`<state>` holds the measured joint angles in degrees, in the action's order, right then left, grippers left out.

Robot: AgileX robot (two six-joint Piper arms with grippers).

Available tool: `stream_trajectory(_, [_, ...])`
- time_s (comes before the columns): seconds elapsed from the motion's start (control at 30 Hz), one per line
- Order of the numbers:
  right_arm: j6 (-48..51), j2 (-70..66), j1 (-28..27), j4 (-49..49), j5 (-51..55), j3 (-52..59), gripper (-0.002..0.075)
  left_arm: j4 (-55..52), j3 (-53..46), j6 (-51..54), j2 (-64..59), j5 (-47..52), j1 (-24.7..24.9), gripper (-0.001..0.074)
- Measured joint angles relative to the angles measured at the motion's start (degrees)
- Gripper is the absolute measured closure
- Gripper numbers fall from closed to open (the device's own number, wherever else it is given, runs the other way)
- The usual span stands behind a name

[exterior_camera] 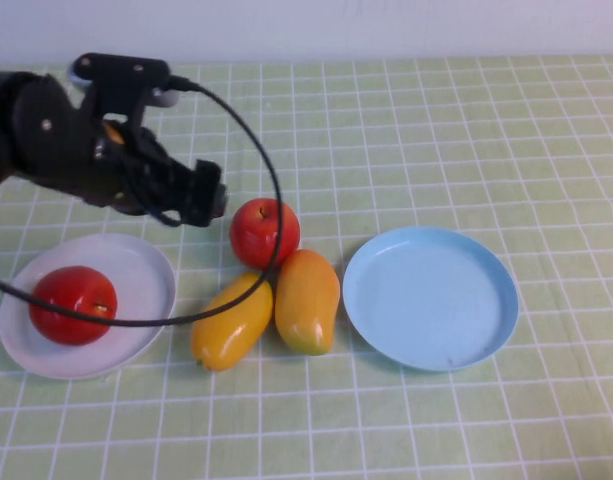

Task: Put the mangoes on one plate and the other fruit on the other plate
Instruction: Put one type of fruit in the left plate

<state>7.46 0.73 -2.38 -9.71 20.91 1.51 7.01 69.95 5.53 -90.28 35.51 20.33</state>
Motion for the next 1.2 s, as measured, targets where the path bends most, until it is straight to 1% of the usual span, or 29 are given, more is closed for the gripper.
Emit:
stream_trajectory(0.1, [0.0, 0.0, 0.0, 0.0, 0.0, 0.0, 0.0743, 1.83, 4.91, 0.56, -4.97, -0.27, 3.06, 0.0067])
stream_trajectory(0.17, [0.0, 0.0, 0.0, 0.0, 0.0, 0.0, 0.0743, 2.82, 9.02, 0.8, -8.34, 0.29, 4.08, 0.0066])
stream_trajectory(0.33, [0.0, 0.0, 0.0, 0.0, 0.0, 0.0, 0.0743, 6.32, 17.85, 0.79, -16.85, 4.02, 4.34, 0.0066])
stream_trajectory(0.53, [0.0, 0.0, 0.0, 0.0, 0.0, 0.0, 0.0743, 6.79, 24.79, 0.79, -23.83, 7.8, 4.73, 0.0066])
stream_trajectory(0.67, [0.0, 0.0, 0.0, 0.0, 0.0, 0.0, 0.0743, 6.39, 27.05, 0.79, -25.94, 10.08, 4.85, 0.0066])
stream_trajectory(0.9, [0.0, 0.0, 0.0, 0.0, 0.0, 0.0, 0.0743, -0.23, 27.49, 0.79, -26.55, 11.36, 4.85, 0.0066])
stream_trajectory(1.2, [0.0, 0.0, 0.0, 0.0, 0.0, 0.0, 0.0743, 1.72, 27.49, 0.79, -27.88, 11.73, 5.05, 0.0066])
